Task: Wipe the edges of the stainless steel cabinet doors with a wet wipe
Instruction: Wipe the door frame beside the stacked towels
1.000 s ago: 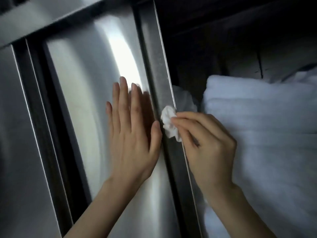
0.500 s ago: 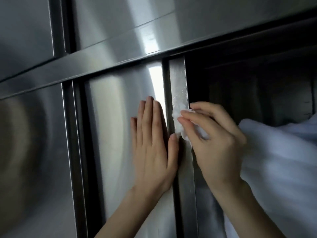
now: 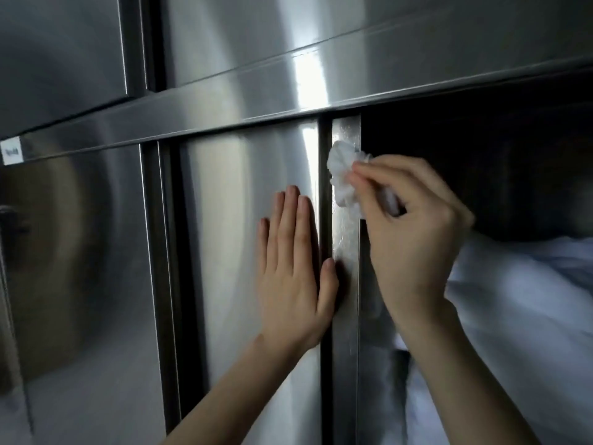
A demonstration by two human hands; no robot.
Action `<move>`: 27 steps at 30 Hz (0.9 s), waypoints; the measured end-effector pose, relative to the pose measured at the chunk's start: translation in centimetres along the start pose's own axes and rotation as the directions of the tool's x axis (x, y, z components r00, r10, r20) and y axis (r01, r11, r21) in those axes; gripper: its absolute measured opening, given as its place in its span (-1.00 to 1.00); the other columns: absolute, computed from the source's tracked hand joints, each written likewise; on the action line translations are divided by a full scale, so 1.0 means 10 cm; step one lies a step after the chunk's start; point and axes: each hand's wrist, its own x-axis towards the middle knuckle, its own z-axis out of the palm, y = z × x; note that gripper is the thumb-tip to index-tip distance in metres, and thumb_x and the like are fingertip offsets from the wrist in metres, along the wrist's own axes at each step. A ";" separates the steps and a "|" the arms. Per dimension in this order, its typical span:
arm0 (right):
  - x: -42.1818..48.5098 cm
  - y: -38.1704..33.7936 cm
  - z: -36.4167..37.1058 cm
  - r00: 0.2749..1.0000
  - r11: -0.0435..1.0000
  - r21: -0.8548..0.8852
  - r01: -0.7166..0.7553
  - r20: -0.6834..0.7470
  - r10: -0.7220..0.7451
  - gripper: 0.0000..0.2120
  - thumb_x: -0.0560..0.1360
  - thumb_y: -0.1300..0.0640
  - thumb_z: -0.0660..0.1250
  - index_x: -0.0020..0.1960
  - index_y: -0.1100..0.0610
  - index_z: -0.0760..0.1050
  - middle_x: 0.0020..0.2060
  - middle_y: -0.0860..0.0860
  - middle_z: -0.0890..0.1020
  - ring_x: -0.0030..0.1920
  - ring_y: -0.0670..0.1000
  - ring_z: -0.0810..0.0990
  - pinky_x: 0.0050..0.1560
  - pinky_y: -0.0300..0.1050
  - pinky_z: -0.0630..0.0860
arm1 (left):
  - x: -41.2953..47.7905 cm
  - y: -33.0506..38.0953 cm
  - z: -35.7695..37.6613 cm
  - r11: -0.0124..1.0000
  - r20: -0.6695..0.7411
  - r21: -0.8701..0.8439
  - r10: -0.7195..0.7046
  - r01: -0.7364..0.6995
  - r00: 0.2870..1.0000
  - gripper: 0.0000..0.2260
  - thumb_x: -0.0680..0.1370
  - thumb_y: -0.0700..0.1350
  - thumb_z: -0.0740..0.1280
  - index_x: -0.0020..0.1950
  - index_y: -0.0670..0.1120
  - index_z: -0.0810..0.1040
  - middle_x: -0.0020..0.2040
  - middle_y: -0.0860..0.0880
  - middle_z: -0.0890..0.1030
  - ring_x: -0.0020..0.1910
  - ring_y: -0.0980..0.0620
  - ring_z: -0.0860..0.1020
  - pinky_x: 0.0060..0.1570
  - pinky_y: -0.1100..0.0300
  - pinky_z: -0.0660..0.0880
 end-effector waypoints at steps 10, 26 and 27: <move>0.11 -0.16 0.00 0.995 0.994 -0.096 -0.050 0.082 0.058 -0.87 0.40 0.18 0.49 -0.19 0.25 0.64 -0.19 0.07 0.66 -0.21 -0.01 0.63 -0.17 -0.16 0.55 | 0.00 0.01 0.04 0.999 -0.007 0.040 0.011 -0.011 1.000 -0.44 0.58 -0.05 0.08 0.51 -0.29 0.08 0.53 -0.22 0.10 0.56 -0.13 0.03 0.53 -0.08 -0.03; 0.24 -0.16 0.21 0.992 0.972 -0.218 0.085 -0.070 -0.102 -0.93 0.40 0.38 0.42 -0.13 0.30 0.66 -0.17 0.11 0.68 -0.18 0.07 0.66 -0.12 -0.16 0.57 | -0.02 -0.05 0.05 0.998 0.006 -0.046 0.037 -0.037 0.999 -0.34 0.50 0.00 0.16 0.54 -0.23 0.07 0.57 -0.18 0.09 0.57 -0.12 0.03 0.54 -0.07 -0.03; 0.17 -0.15 0.19 0.989 0.963 -0.246 0.113 -0.069 -0.134 -0.96 0.40 0.37 0.42 -0.16 0.31 0.66 -0.17 0.12 0.68 -0.20 0.07 0.65 -0.13 -0.15 0.58 | -0.02 -0.06 0.06 0.998 0.001 -0.051 0.046 -0.046 0.999 -0.33 0.50 0.00 0.17 0.54 -0.23 0.07 0.57 -0.18 0.09 0.58 -0.11 0.02 0.54 -0.07 -0.03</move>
